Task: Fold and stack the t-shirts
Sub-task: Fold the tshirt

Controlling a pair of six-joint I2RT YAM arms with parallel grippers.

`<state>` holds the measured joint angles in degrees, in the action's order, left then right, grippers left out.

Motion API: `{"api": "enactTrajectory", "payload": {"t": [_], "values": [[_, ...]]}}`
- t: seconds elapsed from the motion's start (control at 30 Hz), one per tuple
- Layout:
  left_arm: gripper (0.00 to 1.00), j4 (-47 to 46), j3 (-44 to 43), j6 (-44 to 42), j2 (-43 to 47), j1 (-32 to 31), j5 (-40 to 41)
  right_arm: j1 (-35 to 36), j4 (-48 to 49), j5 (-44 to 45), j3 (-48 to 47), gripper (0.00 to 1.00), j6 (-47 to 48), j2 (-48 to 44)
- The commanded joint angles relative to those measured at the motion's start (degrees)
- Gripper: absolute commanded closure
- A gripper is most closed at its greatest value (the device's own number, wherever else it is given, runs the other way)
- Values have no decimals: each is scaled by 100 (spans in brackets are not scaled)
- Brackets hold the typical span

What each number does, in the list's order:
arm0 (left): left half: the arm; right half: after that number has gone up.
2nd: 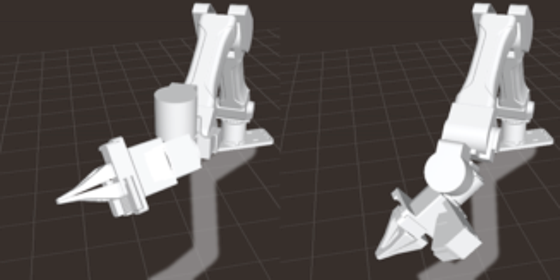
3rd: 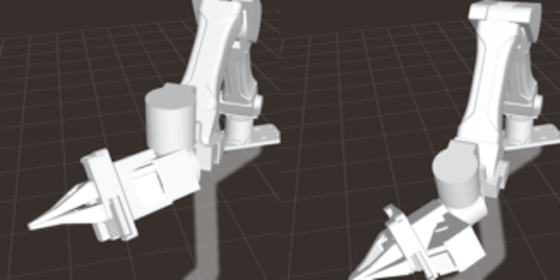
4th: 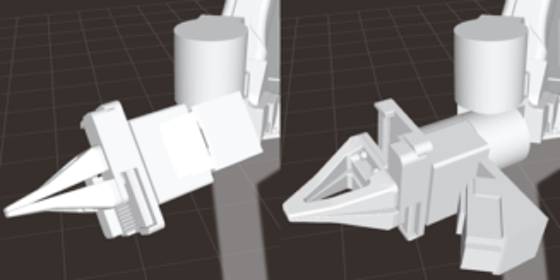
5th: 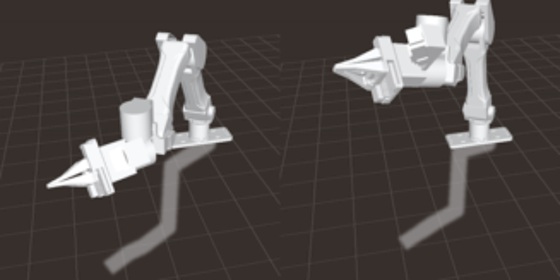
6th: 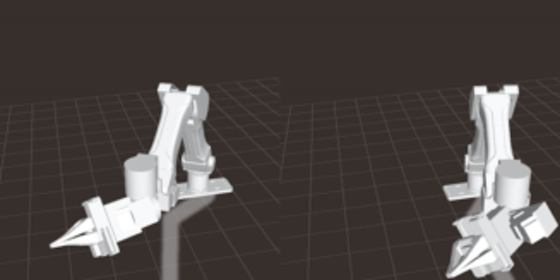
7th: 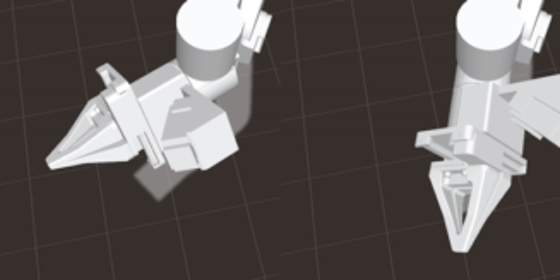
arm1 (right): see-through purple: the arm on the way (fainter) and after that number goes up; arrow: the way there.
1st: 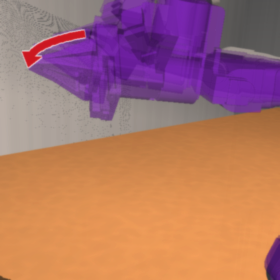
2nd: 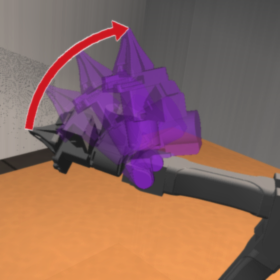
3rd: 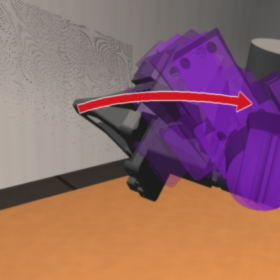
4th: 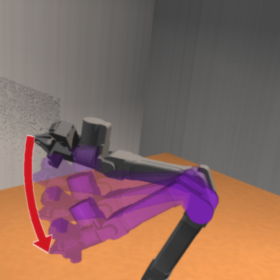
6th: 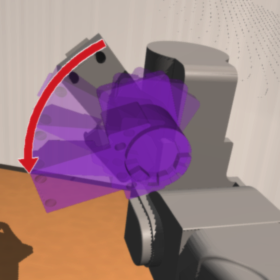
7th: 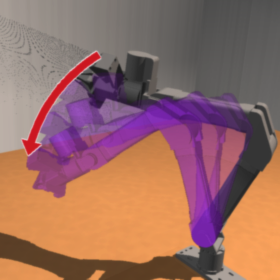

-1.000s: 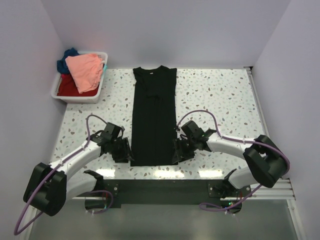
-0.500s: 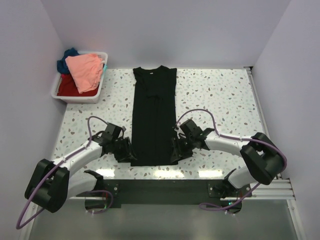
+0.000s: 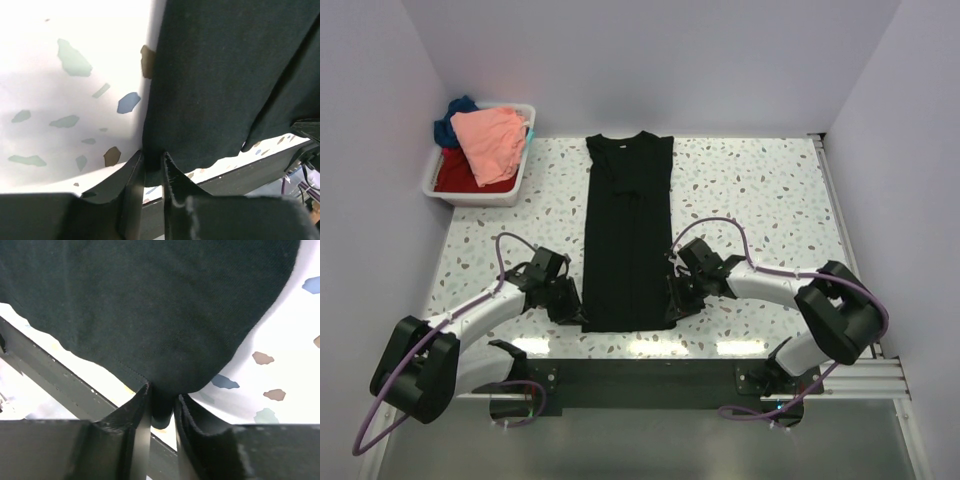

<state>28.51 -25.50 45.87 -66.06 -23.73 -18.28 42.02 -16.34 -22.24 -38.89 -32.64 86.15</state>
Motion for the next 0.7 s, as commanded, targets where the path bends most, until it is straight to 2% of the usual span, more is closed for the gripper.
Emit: {"api": "enactTrajectory", "payload": {"t": [0.0, 0.13, 0.17, 0.43, 0.67], "values": [[86, 269, -122, -43, 6, -44, 246, 34, -19, 106, -136, 77, -14, 112], [100, 243, -184, -34, -12, -71, 238, 34, -62, 53, -127, 88, 4, 121], [100, 208, -184, -34, -21, -88, 220, 26, -62, 53, -136, 99, 4, 95], [100, -4, -289, -69, -91, -412, 149, 131, -255, 141, -31, 100, 65, -195], [100, 531, -579, 150, 14, -1002, 580, 394, -660, 343, 206, 100, 48, -801]]}}
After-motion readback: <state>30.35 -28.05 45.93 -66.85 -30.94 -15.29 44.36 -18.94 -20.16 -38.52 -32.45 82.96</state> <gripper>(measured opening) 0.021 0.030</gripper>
